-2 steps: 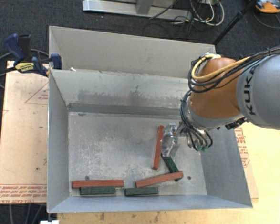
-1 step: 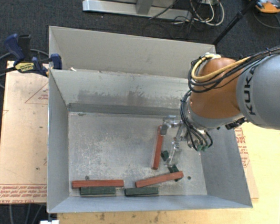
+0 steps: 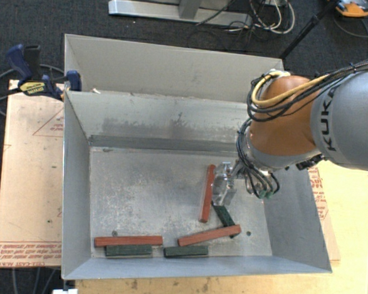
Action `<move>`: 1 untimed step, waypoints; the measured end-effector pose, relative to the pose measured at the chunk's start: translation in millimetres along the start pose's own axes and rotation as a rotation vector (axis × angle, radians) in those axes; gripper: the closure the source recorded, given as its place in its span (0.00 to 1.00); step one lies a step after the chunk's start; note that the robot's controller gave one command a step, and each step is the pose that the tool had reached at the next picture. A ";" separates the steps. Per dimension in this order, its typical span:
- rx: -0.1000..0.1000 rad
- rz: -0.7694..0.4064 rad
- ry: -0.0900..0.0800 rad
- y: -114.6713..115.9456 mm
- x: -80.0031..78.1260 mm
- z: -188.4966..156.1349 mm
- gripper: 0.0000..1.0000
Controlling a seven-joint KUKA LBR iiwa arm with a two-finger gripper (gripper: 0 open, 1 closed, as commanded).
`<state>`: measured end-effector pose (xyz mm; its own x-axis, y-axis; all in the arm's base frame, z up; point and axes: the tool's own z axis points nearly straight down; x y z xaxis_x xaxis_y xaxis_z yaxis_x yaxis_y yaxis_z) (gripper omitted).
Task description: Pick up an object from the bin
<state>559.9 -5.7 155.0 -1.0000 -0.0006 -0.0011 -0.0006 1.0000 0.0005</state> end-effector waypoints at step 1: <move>0.000 0.000 0.000 0.0 0.0 0.0 0.00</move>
Offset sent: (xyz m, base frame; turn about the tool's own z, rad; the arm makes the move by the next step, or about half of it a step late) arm 0.0000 0.0000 0.0000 0.0000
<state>559.9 -5.6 155.0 -1.0000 -0.0007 -0.0012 -0.0007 1.0000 0.0005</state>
